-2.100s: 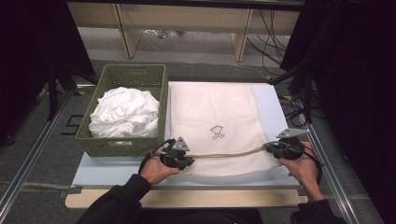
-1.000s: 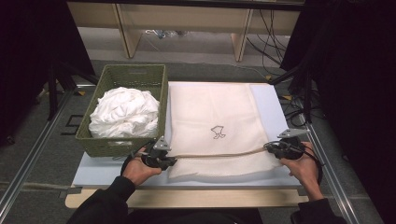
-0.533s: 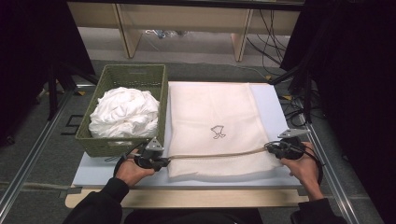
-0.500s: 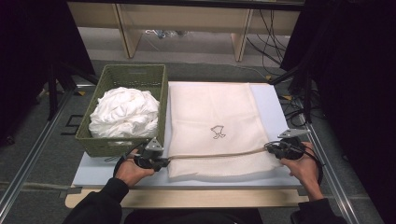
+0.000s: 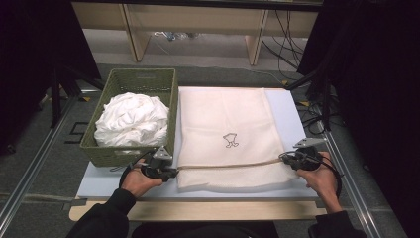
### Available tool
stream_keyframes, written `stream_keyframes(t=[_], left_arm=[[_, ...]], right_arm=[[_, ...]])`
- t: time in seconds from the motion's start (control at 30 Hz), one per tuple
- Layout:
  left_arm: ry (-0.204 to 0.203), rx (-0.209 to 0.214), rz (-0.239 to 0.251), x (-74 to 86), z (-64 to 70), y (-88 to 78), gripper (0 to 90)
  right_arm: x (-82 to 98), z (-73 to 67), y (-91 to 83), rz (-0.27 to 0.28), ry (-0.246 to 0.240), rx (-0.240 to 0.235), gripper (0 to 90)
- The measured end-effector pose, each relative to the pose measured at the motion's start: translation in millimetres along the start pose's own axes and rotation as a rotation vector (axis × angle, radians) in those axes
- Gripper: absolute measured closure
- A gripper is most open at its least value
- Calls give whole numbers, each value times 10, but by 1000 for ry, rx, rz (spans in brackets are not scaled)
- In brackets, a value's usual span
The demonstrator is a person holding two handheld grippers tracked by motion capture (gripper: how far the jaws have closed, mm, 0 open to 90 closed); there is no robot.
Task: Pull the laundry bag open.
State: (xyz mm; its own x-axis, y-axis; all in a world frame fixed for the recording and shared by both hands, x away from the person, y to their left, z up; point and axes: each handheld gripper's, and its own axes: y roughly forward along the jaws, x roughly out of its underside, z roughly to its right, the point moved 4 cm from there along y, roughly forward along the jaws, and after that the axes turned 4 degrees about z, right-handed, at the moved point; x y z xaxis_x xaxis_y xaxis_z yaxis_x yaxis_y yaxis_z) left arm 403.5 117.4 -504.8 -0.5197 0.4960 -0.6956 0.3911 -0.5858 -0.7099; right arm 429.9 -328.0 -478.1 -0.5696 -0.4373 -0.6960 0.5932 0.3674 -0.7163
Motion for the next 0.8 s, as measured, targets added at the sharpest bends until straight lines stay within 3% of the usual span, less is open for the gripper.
stream_keyframes(t=[0.07, 0.1, 0.13, 0.17, 0.2, 0.23, 0.27, 0.3, 0.33, 0.37, 0.43, 0.47, 0.5, 0.6, 0.7, 0.77, 0.8], left_arm=[[2, -8, -24, 20, -23, 4, 868], [-9, -8, -25, 37, 1, 21, 868], [1, 2, -36, 47, -17, 17, 868], [-26, -6, -24, 56, -37, 9, 868], [-31, -9, -15, 59, -57, 1, 868], [-25, -19, -19, 60, -64, -25, 869], [-16, -5, -25, 64, -63, -29, 868], [-26, -13, -16, 63, -53, -14, 868], [-23, -21, -26, 64, -52, -9, 868], [-9, -19, -40, 67, -57, -18, 868], [-24, -20, -25, 64, -47, -14, 867], [-28, -12, -1, 53, -34, -7, 867], [-7, -16, -7, 36, -37, -34, 866], [-12, -10, 0, 30, -37, -36, 865], [-17, -18, 6, 23, -23, -27, 855], [4, -33, -18, 27, -38, -44, 845], [-11, -28, 3, 25, -42, -30, 834]], right_arm=[[6, 9, -1, -11, -29, -10, 852], [2, -7, 26, 17, -23, 1, 852], [-1, -20, 4, -11, -6, -3, 852], [6, -8, 24, 12, -19, 7, 851], [13, -2, 0, -12, -16, -12, 851], [22, -31, 9, -1, 25, -14, 852], [31, -5, 16, -3, -23, -14, 851], [39, -38, 25, -4, 5, -10, 852], [33, -12, 20, -11, -32, -13, 851], [32, -10, 17, -13, -34, -12, 851], [29, -29, 20, 8, 3, -4, 851], [33, -26, 18, 7, 3, -3, 851], [37, -17, 19, -7, -14, -8, 849], [48, -15, 42, 8, -27, -3, 846], [68, -56, 27, -22, 39, -17, 829], [89, -41, 40, -33, 9, -18, 783], [104, -53, 48, -60, 1, -22, 741]])
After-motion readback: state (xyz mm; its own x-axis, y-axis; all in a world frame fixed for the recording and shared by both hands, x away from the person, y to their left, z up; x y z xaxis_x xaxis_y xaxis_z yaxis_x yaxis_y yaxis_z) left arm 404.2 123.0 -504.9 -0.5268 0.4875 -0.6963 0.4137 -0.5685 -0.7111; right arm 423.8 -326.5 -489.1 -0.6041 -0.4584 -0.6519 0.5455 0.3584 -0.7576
